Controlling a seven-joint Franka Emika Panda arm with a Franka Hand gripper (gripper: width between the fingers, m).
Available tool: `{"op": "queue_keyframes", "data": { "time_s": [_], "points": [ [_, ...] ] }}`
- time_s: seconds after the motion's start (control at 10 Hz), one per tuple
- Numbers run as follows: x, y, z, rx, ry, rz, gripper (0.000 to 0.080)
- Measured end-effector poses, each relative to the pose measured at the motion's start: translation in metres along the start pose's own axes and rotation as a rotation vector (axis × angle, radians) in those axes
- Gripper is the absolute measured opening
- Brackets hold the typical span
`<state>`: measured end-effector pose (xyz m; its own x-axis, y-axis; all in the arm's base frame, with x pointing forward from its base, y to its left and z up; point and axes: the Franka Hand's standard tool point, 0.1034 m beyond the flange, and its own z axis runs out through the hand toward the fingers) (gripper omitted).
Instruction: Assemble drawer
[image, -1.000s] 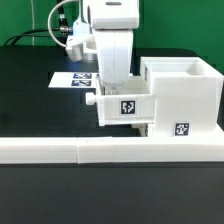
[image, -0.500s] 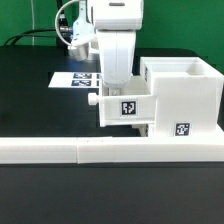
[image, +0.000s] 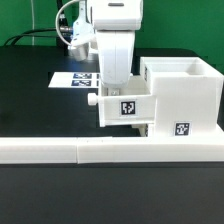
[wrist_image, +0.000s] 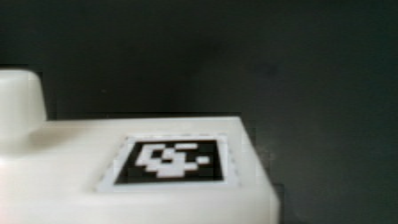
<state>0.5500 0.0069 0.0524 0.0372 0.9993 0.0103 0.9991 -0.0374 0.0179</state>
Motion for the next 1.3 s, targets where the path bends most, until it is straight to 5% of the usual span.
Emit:
{"op": "queue_keyframes", "data": {
  "time_s": [1.3],
  "points": [
    [0.0041,-0.0030,0.0012,0.007,-0.001,0.045,0.0042]
  ]
}}
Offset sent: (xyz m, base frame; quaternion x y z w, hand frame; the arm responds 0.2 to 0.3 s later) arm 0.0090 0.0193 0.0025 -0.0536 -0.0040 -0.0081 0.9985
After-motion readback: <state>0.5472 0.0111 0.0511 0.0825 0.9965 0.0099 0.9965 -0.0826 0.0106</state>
